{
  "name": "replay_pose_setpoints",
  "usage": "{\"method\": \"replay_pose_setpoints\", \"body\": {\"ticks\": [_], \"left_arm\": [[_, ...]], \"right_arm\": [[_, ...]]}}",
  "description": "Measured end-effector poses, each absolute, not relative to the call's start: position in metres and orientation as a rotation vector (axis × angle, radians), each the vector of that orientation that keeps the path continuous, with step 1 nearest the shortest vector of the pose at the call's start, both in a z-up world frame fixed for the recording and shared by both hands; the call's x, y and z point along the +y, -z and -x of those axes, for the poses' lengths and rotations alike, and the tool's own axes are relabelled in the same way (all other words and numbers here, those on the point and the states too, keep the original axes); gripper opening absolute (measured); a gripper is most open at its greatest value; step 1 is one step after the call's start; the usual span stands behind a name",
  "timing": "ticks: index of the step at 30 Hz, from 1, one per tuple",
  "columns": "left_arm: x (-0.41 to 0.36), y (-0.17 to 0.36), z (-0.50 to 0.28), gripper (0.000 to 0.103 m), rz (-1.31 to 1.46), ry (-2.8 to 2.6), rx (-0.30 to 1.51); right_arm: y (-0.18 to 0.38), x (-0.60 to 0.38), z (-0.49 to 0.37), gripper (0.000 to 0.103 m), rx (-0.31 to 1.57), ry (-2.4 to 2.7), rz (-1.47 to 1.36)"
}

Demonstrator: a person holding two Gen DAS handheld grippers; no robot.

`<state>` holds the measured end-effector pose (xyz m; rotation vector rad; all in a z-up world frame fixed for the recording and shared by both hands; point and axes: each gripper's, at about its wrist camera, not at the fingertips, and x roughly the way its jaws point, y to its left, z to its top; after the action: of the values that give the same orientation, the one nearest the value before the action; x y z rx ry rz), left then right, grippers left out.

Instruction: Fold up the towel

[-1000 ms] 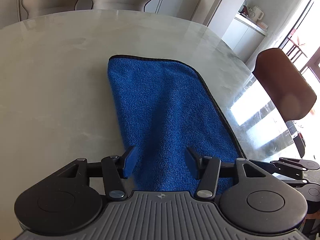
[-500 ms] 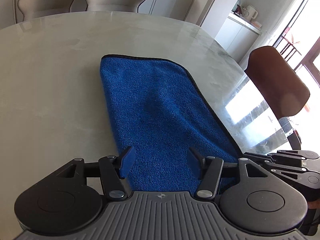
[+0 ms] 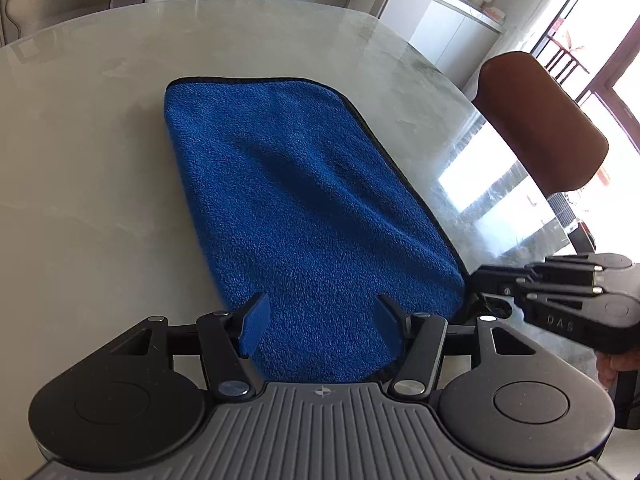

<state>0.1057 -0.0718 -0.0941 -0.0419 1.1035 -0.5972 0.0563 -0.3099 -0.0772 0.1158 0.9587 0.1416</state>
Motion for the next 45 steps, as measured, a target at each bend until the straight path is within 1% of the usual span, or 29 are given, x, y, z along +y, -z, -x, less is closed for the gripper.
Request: {"method": "replay_pose_setpoints", "body": {"ticks": [1, 2, 4, 7, 12, 15, 19, 23, 24, 26, 28, 30, 32, 33, 34, 35, 36, 38, 39, 42, 45], "left_arm": [[-0.073, 0.094, -0.105, 0.061, 0.041, 0.603, 1.105], [-0.073, 0.094, -0.104, 0.061, 0.040, 0.609, 1.108], [-0.075, 0.096, -0.103, 0.061, 0.040, 0.614, 1.120], [-0.078, 0.099, -0.098, 0.065, 0.021, 0.620, 1.113], [-0.072, 0.095, -0.087, 0.065, 0.035, 0.588, 1.120], [-0.055, 0.087, -0.077, 0.065, 0.120, 0.500, 1.103], [-0.031, 0.088, -0.073, 0.067, 0.269, 0.373, 1.149], [-0.019, 0.101, -0.074, 0.068, 0.423, 0.282, 1.246], [-0.020, 0.101, -0.076, 0.070, 0.443, 0.271, 1.256], [-0.022, 0.101, -0.079, 0.072, 0.479, 0.249, 1.272], [-0.025, 0.103, -0.083, 0.080, 0.502, 0.241, 1.293], [-0.030, 0.104, -0.089, 0.082, 0.529, 0.225, 1.330], [-0.039, 0.104, -0.094, 0.081, 0.499, 0.228, 1.345], [-0.043, 0.103, -0.096, 0.077, 0.481, 0.230, 1.351], [-0.047, 0.103, -0.098, 0.056, 0.462, 0.233, 1.356], [-0.052, 0.103, -0.099, 0.041, 0.434, 0.231, 1.363], [-0.056, 0.104, -0.100, 0.030, 0.404, 0.227, 1.371], [-0.060, 0.102, -0.104, 0.018, 0.368, 0.208, 1.384], [-0.058, 0.101, -0.105, 0.010, 0.373, 0.207, 1.387], [-0.052, 0.099, -0.108, 0.009, 0.415, 0.198, 1.400], [-0.050, 0.091, -0.110, 0.009, 0.432, 0.207, 1.392]], "right_arm": [[0.076, -0.309, -0.059, 0.018, 0.945, -0.150, -0.122], [0.076, -0.306, -0.062, 0.019, 0.934, -0.166, -0.117], [0.077, -0.299, -0.072, 0.019, 0.911, -0.214, -0.090], [0.089, -0.291, -0.083, 0.019, 0.959, -0.273, -0.085], [0.092, -0.297, -0.077, 0.019, 0.981, -0.239, -0.057], [0.084, -0.300, -0.064, 0.031, 0.978, -0.237, 0.008], [0.079, -0.304, -0.044, 0.031, 0.980, -0.258, 0.074], [0.078, -0.304, -0.035, 0.031, 0.991, -0.280, 0.068], [0.078, -0.303, -0.034, 0.031, 0.993, -0.289, 0.072], [0.077, -0.299, -0.033, 0.032, 0.992, -0.312, 0.077], [0.074, -0.297, -0.031, 0.033, 0.980, -0.340, 0.087], [0.072, -0.294, -0.029, 0.033, 0.962, -0.373, 0.102], [0.071, -0.290, -0.027, 0.034, 0.940, -0.418, 0.122], [0.071, -0.286, -0.027, 0.035, 0.929, -0.453, 0.145], [0.071, -0.284, -0.027, 0.036, 0.923, -0.476, 0.162], [0.071, -0.280, -0.027, 0.036, 0.915, -0.502, 0.188], [0.072, -0.275, -0.027, 0.036, 0.905, -0.530, 0.217], [0.073, -0.267, -0.027, 0.037, 0.879, -0.581, 0.263], [0.073, -0.261, -0.026, 0.040, 0.859, -0.621, 0.298], [0.077, -0.245, -0.024, 0.047, 0.802, -0.708, 0.392], [0.083, -0.232, -0.023, 0.051, 0.770, -0.754, 0.482]]}}
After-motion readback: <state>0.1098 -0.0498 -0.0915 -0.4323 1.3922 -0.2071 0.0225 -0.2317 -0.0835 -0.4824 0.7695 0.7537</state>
